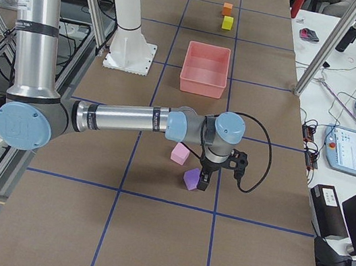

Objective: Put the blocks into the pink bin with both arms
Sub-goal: 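Move the right gripper down toward the pink cube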

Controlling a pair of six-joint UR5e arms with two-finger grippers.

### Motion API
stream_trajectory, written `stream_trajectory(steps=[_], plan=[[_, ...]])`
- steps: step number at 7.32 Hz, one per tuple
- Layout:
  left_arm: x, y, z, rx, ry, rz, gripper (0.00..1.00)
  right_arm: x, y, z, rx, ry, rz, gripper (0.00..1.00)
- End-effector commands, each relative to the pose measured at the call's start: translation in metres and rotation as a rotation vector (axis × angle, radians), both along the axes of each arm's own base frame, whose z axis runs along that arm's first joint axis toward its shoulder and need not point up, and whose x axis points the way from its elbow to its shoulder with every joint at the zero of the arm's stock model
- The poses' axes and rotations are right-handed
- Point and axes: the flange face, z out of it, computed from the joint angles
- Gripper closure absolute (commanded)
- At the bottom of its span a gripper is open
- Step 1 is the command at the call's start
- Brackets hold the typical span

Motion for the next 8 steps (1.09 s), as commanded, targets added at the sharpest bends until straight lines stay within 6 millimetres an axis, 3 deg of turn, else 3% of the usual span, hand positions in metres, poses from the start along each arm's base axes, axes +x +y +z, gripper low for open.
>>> stream_trajectory(steps=[1, 3, 4, 5, 6, 8], plan=[[0.0, 0.001, -0.005, 0.014, 0.003, 0.003, 0.0, -0.004, -0.001, -0.008, 0.009, -0.002, -0.008, 0.0], [0.002, 0.004, -0.004, 0.017, 0.003, 0.007, 0.0, -0.008, 0.004, -0.005, 0.013, -0.014, -0.017, 0.0], [0.002, 0.015, -0.014, 0.044, 0.005, 0.008, 0.0, -0.018, 0.004, -0.005, 0.011, -0.028, -0.036, 0.0], [0.002, 0.014, -0.017, 0.05, 0.006, 0.007, 0.0, -0.05, 0.004, -0.014, 0.041, -0.042, -0.095, 0.0], [0.005, 0.013, -0.018, 0.065, 0.012, 0.017, 0.0, -0.061, 0.012, -0.015, 0.01, -0.057, -0.09, 0.0], [0.007, 0.012, -0.019, 0.082, 0.022, 0.016, 0.0, -0.091, 0.056, -0.053, -0.139, -0.045, 0.041, 0.0]])
